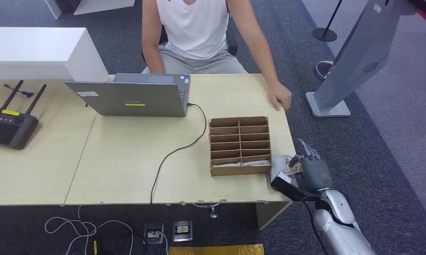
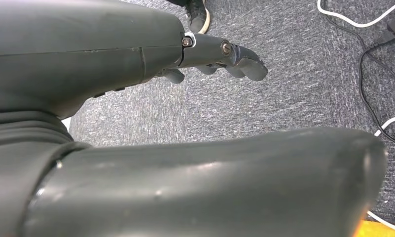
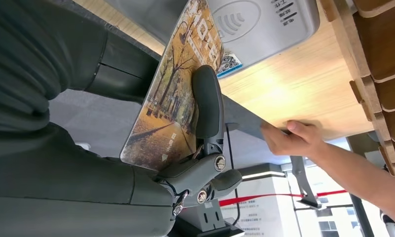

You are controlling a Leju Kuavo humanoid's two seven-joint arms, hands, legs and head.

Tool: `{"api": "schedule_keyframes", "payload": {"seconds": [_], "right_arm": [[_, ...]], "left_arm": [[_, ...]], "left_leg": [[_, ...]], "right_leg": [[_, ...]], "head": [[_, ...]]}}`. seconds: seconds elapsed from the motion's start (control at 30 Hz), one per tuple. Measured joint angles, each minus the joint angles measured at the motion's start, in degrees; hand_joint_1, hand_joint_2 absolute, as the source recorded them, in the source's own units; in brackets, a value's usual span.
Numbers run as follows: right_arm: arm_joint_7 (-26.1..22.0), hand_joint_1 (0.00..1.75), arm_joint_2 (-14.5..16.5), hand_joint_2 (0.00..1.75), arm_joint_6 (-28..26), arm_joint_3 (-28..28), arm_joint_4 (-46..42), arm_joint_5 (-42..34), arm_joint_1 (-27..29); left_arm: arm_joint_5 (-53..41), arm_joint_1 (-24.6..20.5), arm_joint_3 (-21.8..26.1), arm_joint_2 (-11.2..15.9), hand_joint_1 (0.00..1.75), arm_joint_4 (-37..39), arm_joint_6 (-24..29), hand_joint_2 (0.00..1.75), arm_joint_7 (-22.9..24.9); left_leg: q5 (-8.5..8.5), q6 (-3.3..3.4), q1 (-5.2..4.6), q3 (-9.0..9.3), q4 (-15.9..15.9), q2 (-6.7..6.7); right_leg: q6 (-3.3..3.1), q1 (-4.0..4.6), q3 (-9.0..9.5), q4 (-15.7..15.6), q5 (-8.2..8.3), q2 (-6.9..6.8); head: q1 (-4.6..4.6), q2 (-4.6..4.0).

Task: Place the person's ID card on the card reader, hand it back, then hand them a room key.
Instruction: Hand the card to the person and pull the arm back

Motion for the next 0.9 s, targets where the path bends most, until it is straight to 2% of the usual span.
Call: {"api": "schedule_keyframes", "payload": {"seconds": [0.67,0.8,0.9], "right_arm": [[1.4,1.75,-1.6,1.75,0.0,0.1,0.0,2.2,-2.3],[2.2,1.75,-3.0,1.75,0.5,-0.1,-0.7,4.5,-4.4],[2.5,1.75,-4.3,1.75,1.7,-0.8,-2.1,6.4,-8.0]], "left_arm": [[-0.4,0.0,0.0,0.1,0.00,0.0,0.0,0.00,-0.7],[-0.8,0.0,0.0,0.2,0.00,0.0,0.0,0.00,-1.0],[-1.2,0.0,0.0,0.3,0.00,0.0,0.0,0.00,-1.1]], "left_leg": [[0.00,0.00,-0.01,-0.06,0.0,-0.01],[0.01,0.01,-0.02,-0.18,0.0,-0.02],[0.02,0.00,-0.03,-0.21,0.0,-0.01]], "right_leg": [[0.00,-0.01,-0.01,0.0,0.01,-0.02],[0.02,-0.02,-0.11,0.0,0.05,-0.06],[0.04,-0.03,-0.18,0.0,0.08,-0.01]], "head": [[-0.02,0.00],[-0.01,0.00],[-0.02,0.00]]}}
